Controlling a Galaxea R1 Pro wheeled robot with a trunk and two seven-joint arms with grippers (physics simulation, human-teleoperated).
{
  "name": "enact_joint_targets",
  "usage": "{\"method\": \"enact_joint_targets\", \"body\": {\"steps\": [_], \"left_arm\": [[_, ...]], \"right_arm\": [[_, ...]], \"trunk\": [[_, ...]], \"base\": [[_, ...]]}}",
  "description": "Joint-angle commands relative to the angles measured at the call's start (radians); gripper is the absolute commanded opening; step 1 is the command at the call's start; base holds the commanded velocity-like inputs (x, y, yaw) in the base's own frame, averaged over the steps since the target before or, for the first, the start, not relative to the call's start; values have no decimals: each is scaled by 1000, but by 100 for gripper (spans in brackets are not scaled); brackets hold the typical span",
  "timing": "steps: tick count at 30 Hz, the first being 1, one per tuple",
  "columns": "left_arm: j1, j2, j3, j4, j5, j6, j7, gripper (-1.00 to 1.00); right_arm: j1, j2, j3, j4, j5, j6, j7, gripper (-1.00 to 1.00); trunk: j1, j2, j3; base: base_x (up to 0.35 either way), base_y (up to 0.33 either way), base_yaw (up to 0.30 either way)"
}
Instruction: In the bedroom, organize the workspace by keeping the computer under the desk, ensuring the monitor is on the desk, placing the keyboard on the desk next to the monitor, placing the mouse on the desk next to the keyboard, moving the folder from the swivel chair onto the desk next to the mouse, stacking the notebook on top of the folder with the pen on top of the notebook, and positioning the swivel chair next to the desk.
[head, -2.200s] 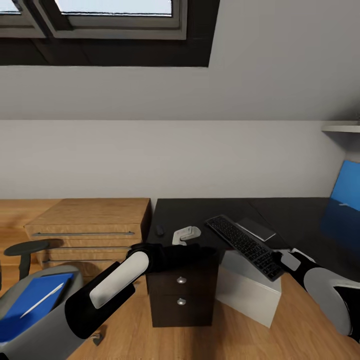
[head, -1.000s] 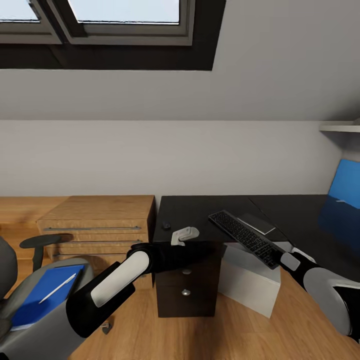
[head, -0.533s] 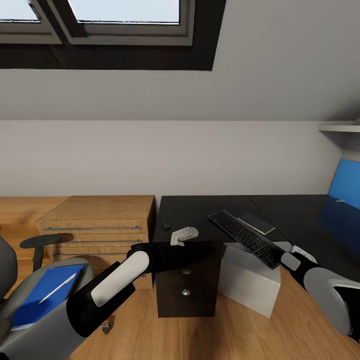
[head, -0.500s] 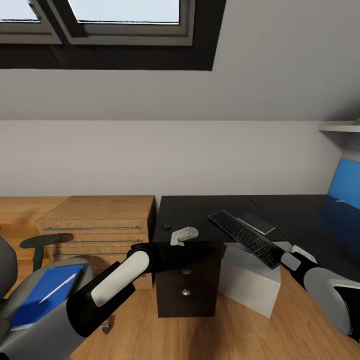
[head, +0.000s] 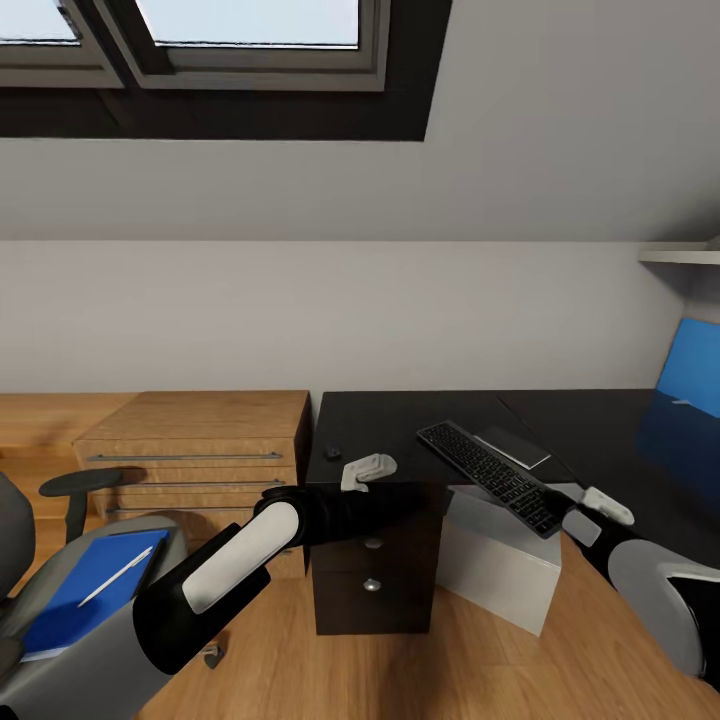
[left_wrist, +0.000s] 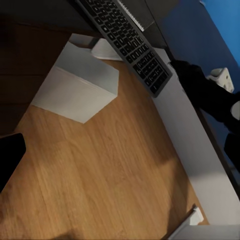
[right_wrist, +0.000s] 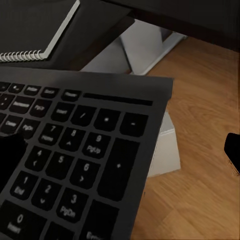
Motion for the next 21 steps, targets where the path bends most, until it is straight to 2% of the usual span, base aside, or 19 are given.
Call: {"method": "enact_joint_targets", "body": {"steps": [1,8,21], "left_arm": [[-1,0,-1,-1,6,-1,8,100],[-1,0,-3,-1,-5,-1,8,100],[-1,-2,-8,-1,-6,-1,8,100]], "right_arm": [[3,0,-5,0,0,-20,-1,100],[18,2,-3,0,1,-86,0,100],[21,5,-1,0,-1,-97,0,100]], "trunk": [[0,-1,-1],[0,-1,-1],[0,-1,-1]], "base": [[0,0,0],[0,0,0],[0,0,0]]}}
